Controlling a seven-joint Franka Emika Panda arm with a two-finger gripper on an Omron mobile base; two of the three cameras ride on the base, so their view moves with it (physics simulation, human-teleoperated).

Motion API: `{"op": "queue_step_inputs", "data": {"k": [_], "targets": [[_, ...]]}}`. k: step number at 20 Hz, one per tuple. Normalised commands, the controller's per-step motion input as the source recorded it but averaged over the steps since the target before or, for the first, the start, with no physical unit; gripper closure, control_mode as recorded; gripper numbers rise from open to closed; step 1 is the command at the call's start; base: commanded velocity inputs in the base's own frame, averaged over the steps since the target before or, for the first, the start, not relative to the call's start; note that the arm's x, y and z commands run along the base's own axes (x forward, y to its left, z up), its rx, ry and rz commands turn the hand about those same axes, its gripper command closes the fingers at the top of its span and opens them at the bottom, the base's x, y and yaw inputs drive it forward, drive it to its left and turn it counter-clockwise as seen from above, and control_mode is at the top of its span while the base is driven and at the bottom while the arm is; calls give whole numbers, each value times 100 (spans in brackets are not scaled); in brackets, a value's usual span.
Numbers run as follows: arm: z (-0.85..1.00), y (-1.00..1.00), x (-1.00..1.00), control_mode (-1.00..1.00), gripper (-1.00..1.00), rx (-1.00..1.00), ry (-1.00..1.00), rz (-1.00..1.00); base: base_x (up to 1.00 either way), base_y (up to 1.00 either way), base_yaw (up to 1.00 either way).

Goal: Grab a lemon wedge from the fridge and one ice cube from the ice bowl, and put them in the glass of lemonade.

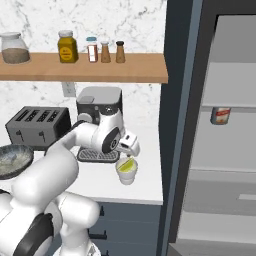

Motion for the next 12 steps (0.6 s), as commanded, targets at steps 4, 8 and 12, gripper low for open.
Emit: {"op": "queue_step_inputs", "data": {"k": [4, 8, 12], "targets": [[46, 48, -28, -100, -100, 0, 3, 22, 0, 0, 0], [2, 92, -33, -100, -100, -1, 21, 45, 0, 0, 0], [-2, 100, -17, -100, -100, -4, 15, 45, 0, 0, 0]]}}
